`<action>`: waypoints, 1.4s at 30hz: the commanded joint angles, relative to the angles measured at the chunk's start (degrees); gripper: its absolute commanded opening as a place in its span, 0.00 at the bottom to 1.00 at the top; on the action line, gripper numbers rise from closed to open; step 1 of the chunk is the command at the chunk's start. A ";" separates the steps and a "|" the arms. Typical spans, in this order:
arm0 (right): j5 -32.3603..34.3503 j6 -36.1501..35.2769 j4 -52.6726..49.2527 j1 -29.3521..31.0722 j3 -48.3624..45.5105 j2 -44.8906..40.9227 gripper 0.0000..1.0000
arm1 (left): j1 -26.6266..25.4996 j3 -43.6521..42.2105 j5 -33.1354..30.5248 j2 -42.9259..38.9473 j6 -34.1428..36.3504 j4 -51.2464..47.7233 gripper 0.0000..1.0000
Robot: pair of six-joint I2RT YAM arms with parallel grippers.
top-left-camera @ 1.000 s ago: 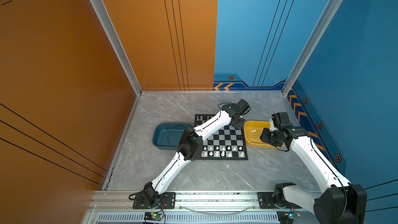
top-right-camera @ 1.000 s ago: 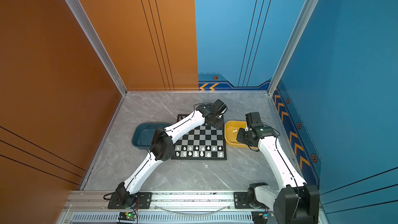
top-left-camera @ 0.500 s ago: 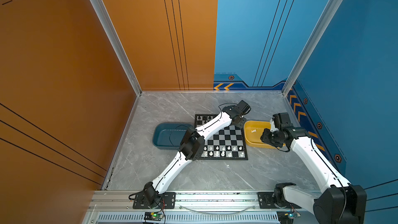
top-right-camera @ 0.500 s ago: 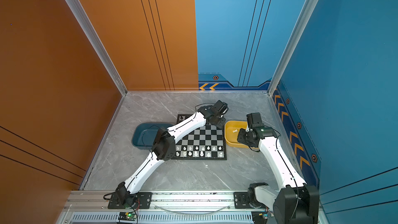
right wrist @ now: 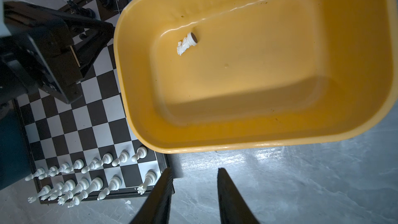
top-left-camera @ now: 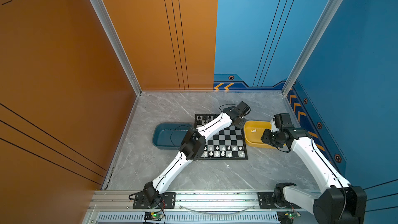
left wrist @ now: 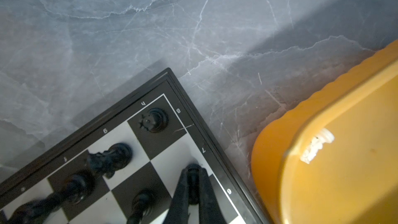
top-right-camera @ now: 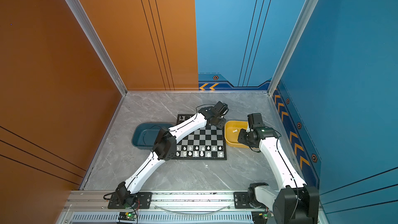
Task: Set up the chess pieces on the board
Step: 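Lower the black pawn onto a far-row square and open the left gripper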
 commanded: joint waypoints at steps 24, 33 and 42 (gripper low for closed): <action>-1.19 -0.37 -0.20 -0.32 -0.74 0.70 0.38 | 0.38 -2.06 -2.81 -0.29 1.63 0.05 0.17; -1.20 -0.28 -0.24 -0.32 -0.83 0.45 0.38 | 0.41 -2.06 -3.10 -0.46 1.76 0.05 0.19; -1.11 -0.19 -0.31 -0.32 -0.83 -0.03 0.38 | 0.28 -1.89 -3.54 -1.81 2.11 -0.21 0.21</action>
